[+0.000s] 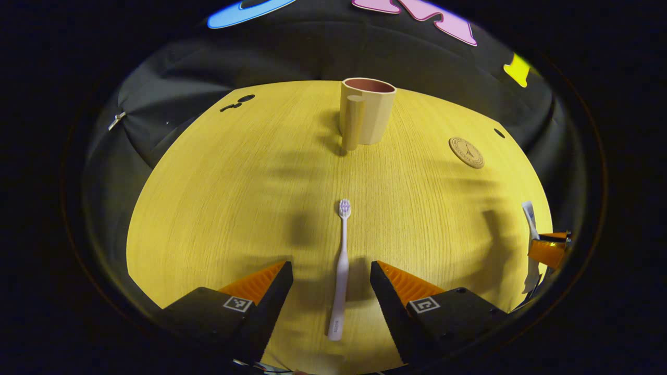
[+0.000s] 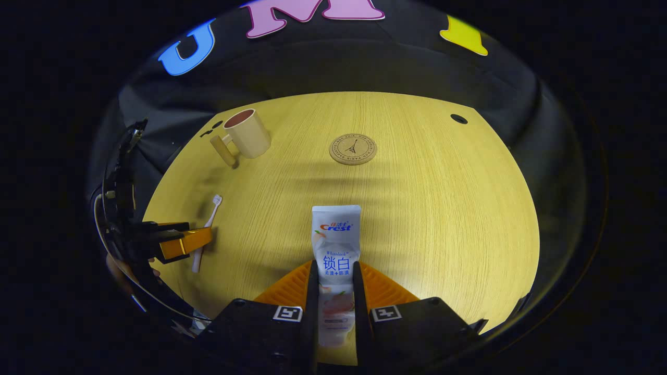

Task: Put the toothbrush and toothpaste on the desktop into the cup, then pick up the cup and place it on the coaster on the desktop.

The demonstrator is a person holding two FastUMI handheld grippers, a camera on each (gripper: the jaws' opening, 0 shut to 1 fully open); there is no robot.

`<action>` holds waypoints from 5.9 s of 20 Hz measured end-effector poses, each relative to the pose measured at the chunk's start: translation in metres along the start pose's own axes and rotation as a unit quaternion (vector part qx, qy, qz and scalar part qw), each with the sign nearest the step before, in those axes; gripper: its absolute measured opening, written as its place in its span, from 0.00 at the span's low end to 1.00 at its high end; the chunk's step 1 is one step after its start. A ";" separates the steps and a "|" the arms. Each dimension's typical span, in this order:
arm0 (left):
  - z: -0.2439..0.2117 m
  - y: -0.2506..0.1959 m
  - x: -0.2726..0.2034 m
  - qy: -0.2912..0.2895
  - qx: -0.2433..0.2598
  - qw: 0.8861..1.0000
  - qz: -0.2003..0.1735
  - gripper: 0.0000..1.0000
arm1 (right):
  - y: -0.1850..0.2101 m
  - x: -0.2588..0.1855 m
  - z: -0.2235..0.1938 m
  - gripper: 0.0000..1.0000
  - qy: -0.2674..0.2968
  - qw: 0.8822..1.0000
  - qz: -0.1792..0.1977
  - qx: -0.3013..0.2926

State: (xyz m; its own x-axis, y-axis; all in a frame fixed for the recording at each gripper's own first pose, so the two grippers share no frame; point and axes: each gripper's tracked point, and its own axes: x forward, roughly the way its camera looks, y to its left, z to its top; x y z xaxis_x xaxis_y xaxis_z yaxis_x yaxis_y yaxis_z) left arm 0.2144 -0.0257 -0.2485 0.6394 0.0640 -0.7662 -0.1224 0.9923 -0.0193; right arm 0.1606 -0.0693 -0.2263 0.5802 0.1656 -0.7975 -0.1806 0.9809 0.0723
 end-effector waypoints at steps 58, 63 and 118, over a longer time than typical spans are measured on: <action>0.084 0.026 -0.133 -0.254 -0.163 0.921 -0.246 0.06 | 0.217 0.103 0.332 0.33 -0.390 0.914 0.113 -0.018; 0.086 0.016 -0.128 -0.258 -0.143 0.921 -0.253 0.06 | 0.221 0.121 0.310 0.35 -0.392 0.913 0.114 -0.028; 0.275 -0.068 -0.023 -0.404 0.040 0.904 -0.132 0.98 | -0.101 0.038 0.177 0.98 -0.300 0.950 -0.059 0.064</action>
State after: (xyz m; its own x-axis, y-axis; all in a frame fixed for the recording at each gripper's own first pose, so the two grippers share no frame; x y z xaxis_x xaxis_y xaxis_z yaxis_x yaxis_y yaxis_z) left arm 0.4166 -0.0655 -0.0526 0.9883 -0.1510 -0.0210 0.1495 0.9869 -0.0614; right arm 0.3413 -0.1436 -0.1583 0.9457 0.0444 -0.3221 -0.0105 0.9943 0.1061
